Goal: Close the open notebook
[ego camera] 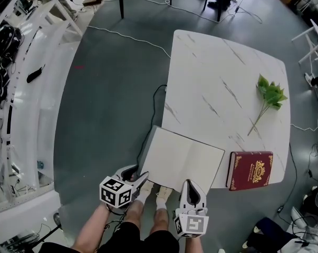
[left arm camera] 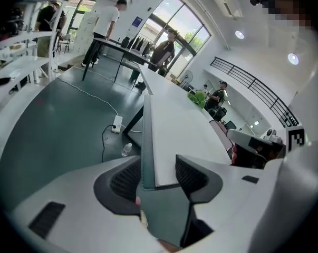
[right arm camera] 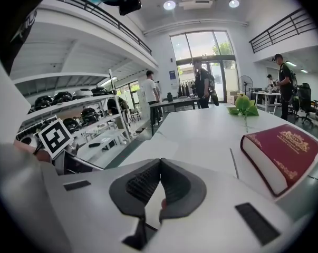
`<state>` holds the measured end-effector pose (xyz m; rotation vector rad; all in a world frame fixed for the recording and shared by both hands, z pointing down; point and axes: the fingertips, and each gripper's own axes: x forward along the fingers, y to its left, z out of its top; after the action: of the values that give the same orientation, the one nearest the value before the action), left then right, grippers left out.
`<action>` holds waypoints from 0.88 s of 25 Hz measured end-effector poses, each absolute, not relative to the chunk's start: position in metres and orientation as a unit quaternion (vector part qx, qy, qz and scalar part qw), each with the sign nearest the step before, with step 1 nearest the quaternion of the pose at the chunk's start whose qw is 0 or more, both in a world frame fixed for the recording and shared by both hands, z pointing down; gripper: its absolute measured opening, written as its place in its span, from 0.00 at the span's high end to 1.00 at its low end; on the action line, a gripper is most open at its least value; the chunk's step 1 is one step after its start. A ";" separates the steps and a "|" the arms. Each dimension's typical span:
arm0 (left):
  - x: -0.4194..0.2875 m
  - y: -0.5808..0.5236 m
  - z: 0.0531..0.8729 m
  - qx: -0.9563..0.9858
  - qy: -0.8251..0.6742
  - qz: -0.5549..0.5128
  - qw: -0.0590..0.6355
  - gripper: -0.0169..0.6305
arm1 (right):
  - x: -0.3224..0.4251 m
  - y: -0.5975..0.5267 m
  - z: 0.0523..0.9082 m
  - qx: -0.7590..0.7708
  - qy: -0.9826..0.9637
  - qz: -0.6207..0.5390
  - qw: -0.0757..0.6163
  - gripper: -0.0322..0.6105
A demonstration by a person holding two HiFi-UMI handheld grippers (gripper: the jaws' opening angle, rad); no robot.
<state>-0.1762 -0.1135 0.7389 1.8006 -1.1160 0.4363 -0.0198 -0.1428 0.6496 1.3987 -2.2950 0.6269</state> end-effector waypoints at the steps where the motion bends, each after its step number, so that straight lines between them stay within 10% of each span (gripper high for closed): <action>1: -0.176 -0.113 0.738 0.737 -0.455 0.180 0.467 0.63 | -0.020 -0.142 0.649 0.497 -0.817 0.222 0.190 0.92; 7: -0.181 -0.113 0.733 0.735 -0.472 0.197 0.445 0.67 | -0.018 -0.140 0.645 0.500 -0.817 0.218 0.188 0.92; 11: -0.194 -0.115 0.721 0.725 -0.503 0.201 0.425 0.91 | -0.015 -0.136 0.638 0.506 -0.814 0.217 0.186 0.92; 22: -0.179 -0.113 0.679 0.745 -0.509 0.203 0.381 0.93 | 0.002 -0.120 0.605 0.519 -0.814 0.198 0.172 0.92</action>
<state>-0.1793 -0.1126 0.6791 1.9019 -1.2981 0.5194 0.0016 -0.1201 0.6045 1.4716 -2.3091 0.5624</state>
